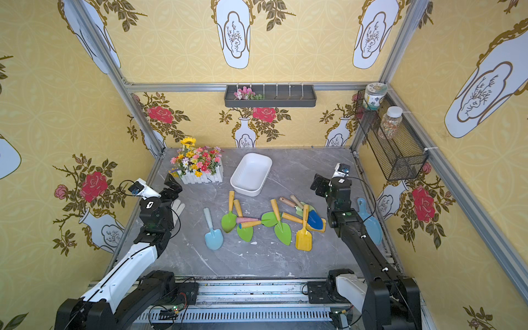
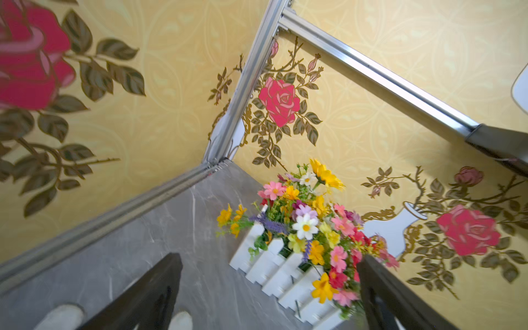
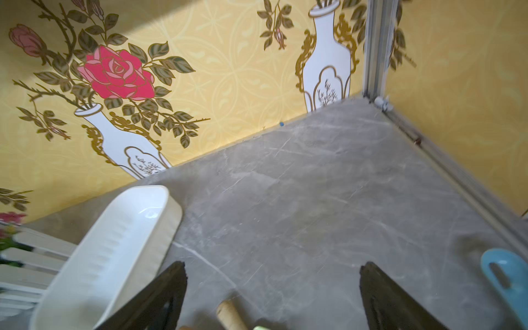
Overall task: Put the shovel into the storage box
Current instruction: Adjust the storage box at the center of the board.
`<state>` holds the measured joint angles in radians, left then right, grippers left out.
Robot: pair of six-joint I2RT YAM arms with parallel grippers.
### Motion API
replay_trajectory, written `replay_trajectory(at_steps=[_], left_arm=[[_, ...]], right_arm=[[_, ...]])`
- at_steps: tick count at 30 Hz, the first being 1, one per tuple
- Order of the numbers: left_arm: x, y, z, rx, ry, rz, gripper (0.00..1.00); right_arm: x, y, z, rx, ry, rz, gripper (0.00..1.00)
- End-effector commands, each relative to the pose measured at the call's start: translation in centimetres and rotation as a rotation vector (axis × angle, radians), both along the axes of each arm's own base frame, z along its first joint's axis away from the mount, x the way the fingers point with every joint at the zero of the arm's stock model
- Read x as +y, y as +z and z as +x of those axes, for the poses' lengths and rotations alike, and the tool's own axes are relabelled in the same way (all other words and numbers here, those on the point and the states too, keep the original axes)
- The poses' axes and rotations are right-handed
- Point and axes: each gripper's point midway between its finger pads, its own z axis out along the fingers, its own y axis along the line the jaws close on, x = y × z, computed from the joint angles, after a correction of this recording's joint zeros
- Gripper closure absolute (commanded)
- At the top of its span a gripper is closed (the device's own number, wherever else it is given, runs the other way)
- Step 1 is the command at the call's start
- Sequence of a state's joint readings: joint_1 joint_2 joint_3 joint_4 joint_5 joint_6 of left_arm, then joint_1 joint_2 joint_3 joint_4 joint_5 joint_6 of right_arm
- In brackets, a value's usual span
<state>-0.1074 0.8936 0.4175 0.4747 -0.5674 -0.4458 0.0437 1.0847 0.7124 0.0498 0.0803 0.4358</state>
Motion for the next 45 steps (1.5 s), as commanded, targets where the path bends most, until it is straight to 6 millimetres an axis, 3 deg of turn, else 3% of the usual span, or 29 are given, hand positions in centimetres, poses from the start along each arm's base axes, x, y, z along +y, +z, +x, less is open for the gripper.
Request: replay_trajectory(at_steps=[1, 2, 3, 5, 8, 11, 17, 21, 31, 35, 40, 45], left_arm=[[-2.6, -2.4, -0.3, 0.065, -0.136, -0.226, 0.0], [-3.6, -2.1, -0.4, 0.054, -0.196, -0.235, 0.0], [-4.5, -1.8, -0.5, 0.048, -0.25, -0.243, 0.0], [-6.0, -1.5, -0.5, 0.073, -0.337, -0.253, 0.14], [-8.4, -2.1, -0.4, 0.189, -0.456, -0.285, 0.32], [-10.3, -3.8, -0.9, 0.31, -0.54, -0.34, 0.42], [-13.2, -6.4, -3.6, 0.416, -0.645, -0.438, 0.47], [-13.5, -7.3, -5.0, 0.45, -0.652, -0.455, 0.47], [-12.7, -8.5, -7.0, 0.514, -0.607, -0.461, 0.46], [-13.0, -9.2, -7.4, 0.533, -0.615, -0.484, 0.46], [-13.0, -9.6, -7.5, 0.539, -0.613, -0.492, 0.45], [-13.1, -10.0, -7.6, 0.552, -0.617, -0.497, 0.45]], right_arm=[[1.9, -3.6, -1.6, 0.236, 0.021, 0.253, 0.03], [2.7, -3.6, -1.4, 0.25, 0.061, 0.275, 0.0], [3.5, -3.7, -1.2, 0.268, 0.101, 0.299, 0.06], [5.4, -3.4, -0.9, 0.294, 0.19, 0.325, 0.18], [8.7, -3.7, -0.9, 0.387, 0.251, 0.234, 0.2], [12.8, -4.4, -0.7, 0.481, 0.317, 0.178, 0.24], [20.5, -7.5, 0.2, 0.664, 0.399, 0.099, 0.31], [23.6, -9.5, 1.7, 0.725, 0.4, 0.084, 0.34], [26.5, -13.2, 5.8, 0.815, 0.324, 0.063, 0.36], [26.8, -14.6, 6.5, 0.853, 0.304, 0.042, 0.41], [26.1, -16.0, 6.3, 0.893, 0.303, -0.008, 0.48], [24.3, -15.8, 5.7, 0.909, 0.3, -0.061, 0.54]])
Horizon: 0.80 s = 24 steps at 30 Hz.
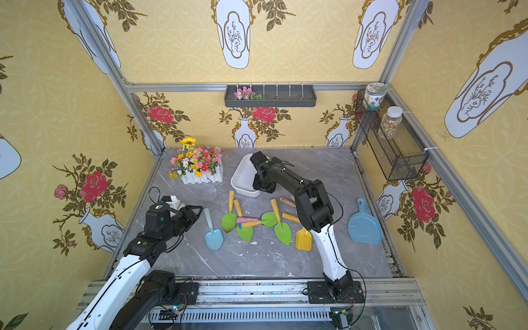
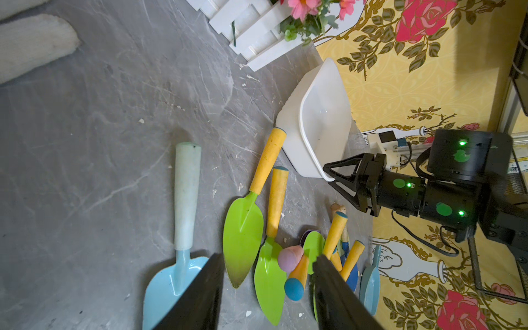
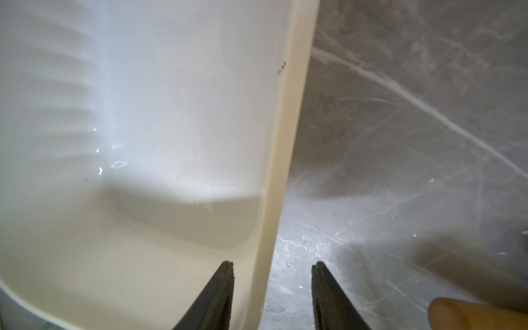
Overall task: Put the shovel into the storage box
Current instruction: Adjust the storage box at the center of the board.
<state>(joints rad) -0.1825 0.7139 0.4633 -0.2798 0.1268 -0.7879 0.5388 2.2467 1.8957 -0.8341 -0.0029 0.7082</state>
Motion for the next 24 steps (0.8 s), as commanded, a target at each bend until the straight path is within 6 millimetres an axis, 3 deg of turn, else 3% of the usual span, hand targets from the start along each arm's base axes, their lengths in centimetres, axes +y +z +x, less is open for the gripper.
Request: replay_trajectory(at_steps=[1, 10, 15, 21, 24], left_arm=[[-0.2, -0.4, -0.1, 0.009, -0.009, -0.007, 0.45], [-0.4, -1.0, 0.0, 0.021, -0.01, -0.018, 0.45], [-0.5, -1.1, 0.2, 0.024, -0.012, -0.021, 0.45], [-0.6, -1.0, 0.3, 0.023, -0.02, -0.025, 0.45], [-0.8, -0.9, 0.4, 0.025, -0.026, -0.028, 0.45]], right_arm=[[-1.9, 0.2, -0.8, 0.015, 0.022, -0.067, 0.55], [-3.3, 0.1, -2.4, 0.041, 0.081, -0.106, 0.72], [-3.5, -0.4, -3.5, 0.065, 0.105, -0.121, 0.75], [-3.3, 0.5, -4.0, 0.047, 0.113, -0.109, 0.71], [-3.7, 1.6, -3.7, 0.018, 0.108, -0.13, 0.58]])
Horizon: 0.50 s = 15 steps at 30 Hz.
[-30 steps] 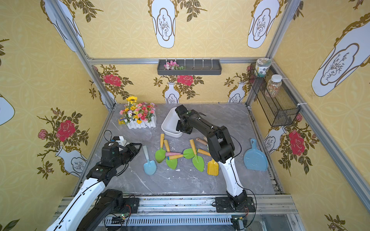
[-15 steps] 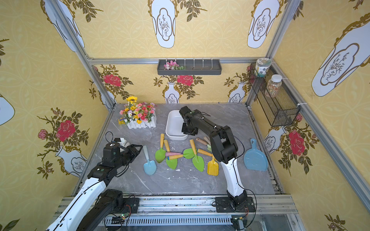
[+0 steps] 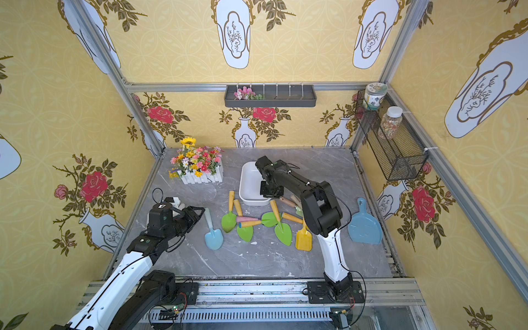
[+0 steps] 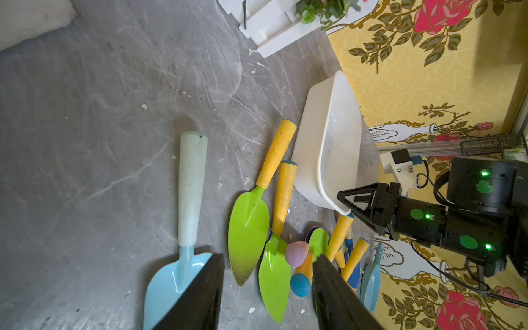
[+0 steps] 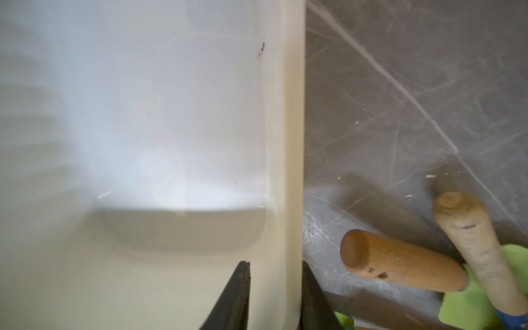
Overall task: Put the shovel into the storage box
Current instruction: Adjust the storage box at the center of the board, then pick up the shovel from the center of the board.
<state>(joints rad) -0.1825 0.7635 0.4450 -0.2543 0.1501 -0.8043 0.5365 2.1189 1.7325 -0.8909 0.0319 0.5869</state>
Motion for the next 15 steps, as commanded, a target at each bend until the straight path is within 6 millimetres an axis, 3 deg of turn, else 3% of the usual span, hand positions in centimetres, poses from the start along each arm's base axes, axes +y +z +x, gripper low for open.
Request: replay_trajectory(at_steps=[1, 8, 15], left_arm=[[-0.4, 0.7, 0.4, -0.027, -0.019, -0.01, 0.45], [-0.9, 0.8, 0.4, -0.013, -0.048, -0.003, 0.44], [-2.8, 0.9, 0.2, 0.001, -0.119, 0.014, 0.44]], right_arm=[[-0.7, 1.6, 0.4, -0.043, 0.005, -0.033, 0.55], [-2.0, 5.6, -0.2, -0.13, 0.021, -0.044, 0.44], [-3.6, 7.3, -3.9, -0.174, 0.028, 0.002, 0.4]])
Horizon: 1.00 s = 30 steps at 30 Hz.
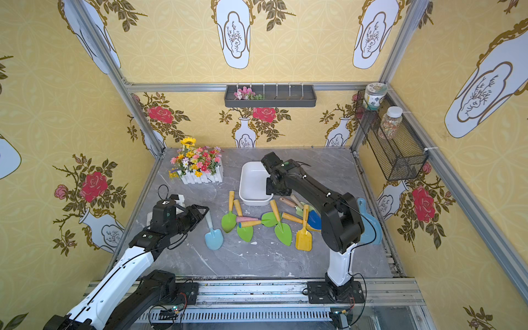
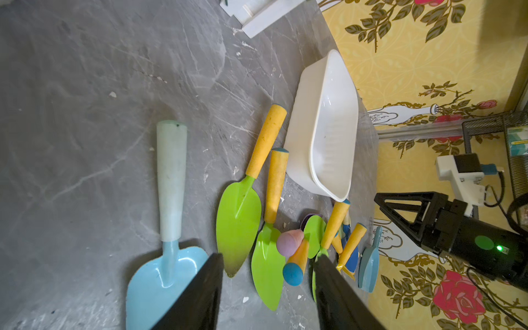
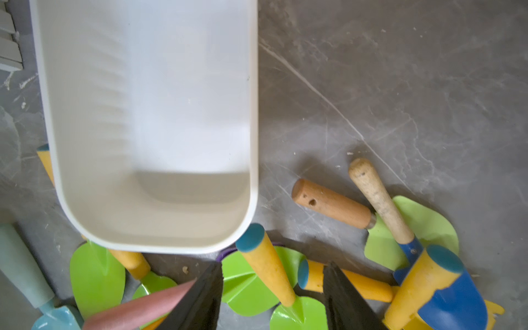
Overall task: Put the shovel into the storage box
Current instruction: Pick up the shovel from the center of the board.
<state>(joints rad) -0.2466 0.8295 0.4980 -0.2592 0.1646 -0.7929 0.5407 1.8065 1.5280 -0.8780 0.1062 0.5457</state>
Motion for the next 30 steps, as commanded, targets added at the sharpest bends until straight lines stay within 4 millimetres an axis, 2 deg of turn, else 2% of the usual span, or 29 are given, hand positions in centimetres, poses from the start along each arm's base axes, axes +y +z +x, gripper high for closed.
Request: replay_trajectory(at_steps=[1, 7, 12, 15, 23, 30], left_arm=[[-1.1, 0.5, 0.1, -0.016, -0.051, 0.016, 0.44], [-3.2, 0.5, 0.1, -0.012, -0.116, 0.043, 0.44], [-4.3, 0.3, 0.2, -0.01, -0.142, 0.038, 0.44], [-4.7, 0.2, 0.1, -0.009, -0.15, 0.04, 0.44], [-4.4, -0.1, -0.5, -0.011, -0.135, 0.039, 0.43], [-4.3, -0.5, -0.7, 0.0, -0.128, 0.038, 0.43]], right_arm=[[-0.8, 0.6, -1.4, -0.031, 0.002, 0.016, 0.4], [-1.5, -1.5, -5.0, -0.015, 0.02, 0.052, 0.43], [-0.2, -4.2, -6.8, 0.015, 0.059, 0.025, 0.45], [0.5, -5.5, -7.0, 0.02, 0.063, 0.008, 0.46], [0.3, -7.6, -5.9, 0.016, 0.047, -0.065, 0.46], [0.8, -9.1, -5.7, 0.042, 0.06, -0.068, 0.53]])
